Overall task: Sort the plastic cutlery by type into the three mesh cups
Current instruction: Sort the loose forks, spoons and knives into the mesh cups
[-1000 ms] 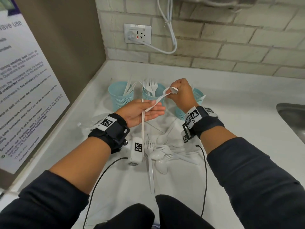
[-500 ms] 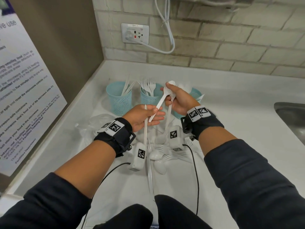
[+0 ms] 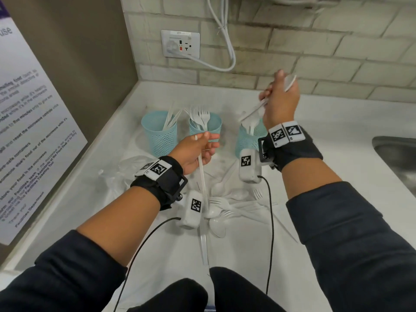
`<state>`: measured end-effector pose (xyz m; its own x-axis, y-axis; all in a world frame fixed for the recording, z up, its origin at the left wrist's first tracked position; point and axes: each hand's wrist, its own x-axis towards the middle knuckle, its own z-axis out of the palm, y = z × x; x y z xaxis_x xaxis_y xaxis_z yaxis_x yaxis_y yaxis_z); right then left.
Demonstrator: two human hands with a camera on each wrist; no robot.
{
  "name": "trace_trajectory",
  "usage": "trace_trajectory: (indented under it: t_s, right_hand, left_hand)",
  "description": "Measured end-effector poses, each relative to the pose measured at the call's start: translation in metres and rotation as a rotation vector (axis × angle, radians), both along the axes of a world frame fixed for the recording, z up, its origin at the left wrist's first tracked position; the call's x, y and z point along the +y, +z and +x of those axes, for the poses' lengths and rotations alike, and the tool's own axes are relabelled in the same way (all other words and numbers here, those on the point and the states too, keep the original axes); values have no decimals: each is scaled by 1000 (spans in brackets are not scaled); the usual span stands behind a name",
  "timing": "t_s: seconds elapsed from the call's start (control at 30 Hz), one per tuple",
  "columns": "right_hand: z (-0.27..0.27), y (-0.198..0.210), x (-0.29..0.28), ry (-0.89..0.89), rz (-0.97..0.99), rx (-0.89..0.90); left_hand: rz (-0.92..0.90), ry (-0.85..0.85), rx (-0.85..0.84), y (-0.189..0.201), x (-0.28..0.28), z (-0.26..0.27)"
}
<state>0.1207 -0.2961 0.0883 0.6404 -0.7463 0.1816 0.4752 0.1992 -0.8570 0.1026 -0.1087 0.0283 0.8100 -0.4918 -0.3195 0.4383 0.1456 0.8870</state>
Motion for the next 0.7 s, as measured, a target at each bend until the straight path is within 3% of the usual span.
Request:
trace_trajectory:
  t_s: [0.13,0.43,0.53,0.63,0.7]
  right_hand:
    - [-1,0,-13,-186,-167,30]
    - [-1,-61,-23,-90,-335,309]
    - [-3,-55,-18,-128,-454,308]
    - [-5,-37,-2,-189,-703,239]
    - [-6,-26,13,-31,-817,218]
  left_hand:
    - [-76,66,-24,-1,-8,3]
    - [-337,75,129,3,1,9]
    - [-359,72,140,1,4,10]
    - [-380,58,142,-2,4,9]
    - [-378,53,135,-3,3,9]
